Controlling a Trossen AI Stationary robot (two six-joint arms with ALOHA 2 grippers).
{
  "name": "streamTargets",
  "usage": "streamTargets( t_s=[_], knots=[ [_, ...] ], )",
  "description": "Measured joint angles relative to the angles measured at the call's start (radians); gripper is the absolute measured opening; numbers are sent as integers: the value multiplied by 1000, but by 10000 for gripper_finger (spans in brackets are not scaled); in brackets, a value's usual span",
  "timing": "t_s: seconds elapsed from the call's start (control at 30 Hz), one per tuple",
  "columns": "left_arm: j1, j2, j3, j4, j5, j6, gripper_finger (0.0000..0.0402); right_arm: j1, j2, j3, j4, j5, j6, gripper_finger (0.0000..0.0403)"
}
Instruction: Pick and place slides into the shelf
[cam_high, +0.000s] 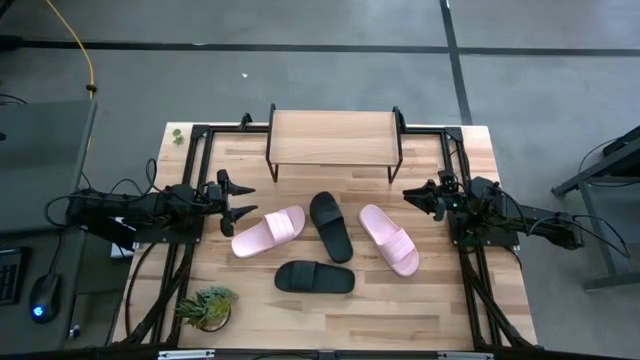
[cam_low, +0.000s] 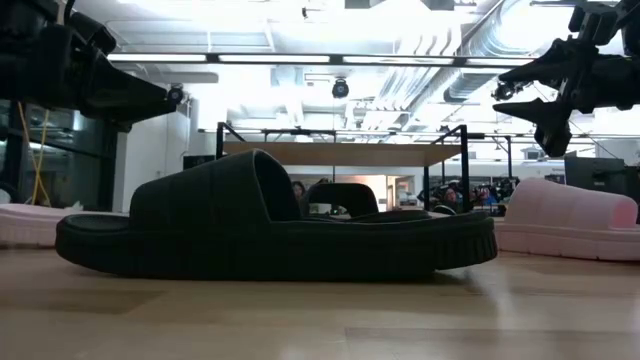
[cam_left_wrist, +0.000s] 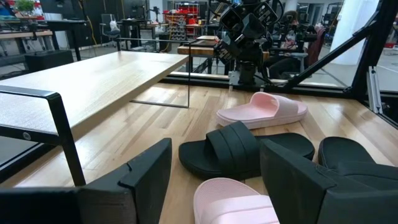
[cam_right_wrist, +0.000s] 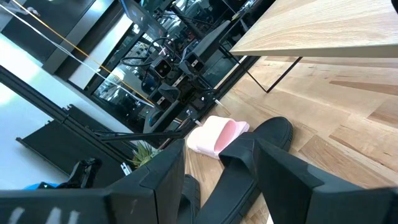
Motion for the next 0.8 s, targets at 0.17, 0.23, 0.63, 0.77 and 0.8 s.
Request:
streamTargets(
  t_s=[0.17,0.23,0.63,0.77,0.8],
  knots=[
    [0,0,0,0,0,0,225,0,0,0,0,0,0,181],
    [0,0,0,0,0,0,225,0,0,0,0,0,0,181],
    [0,0,0,13,-105,184,225,0,0,0,0,0,0,181],
    [0,0,0,12,-107,181,225,0,0,0,0,0,0,181],
    [0,0,0,12,-106,181,225,0,0,0,0,0,0,181]
  ],
)
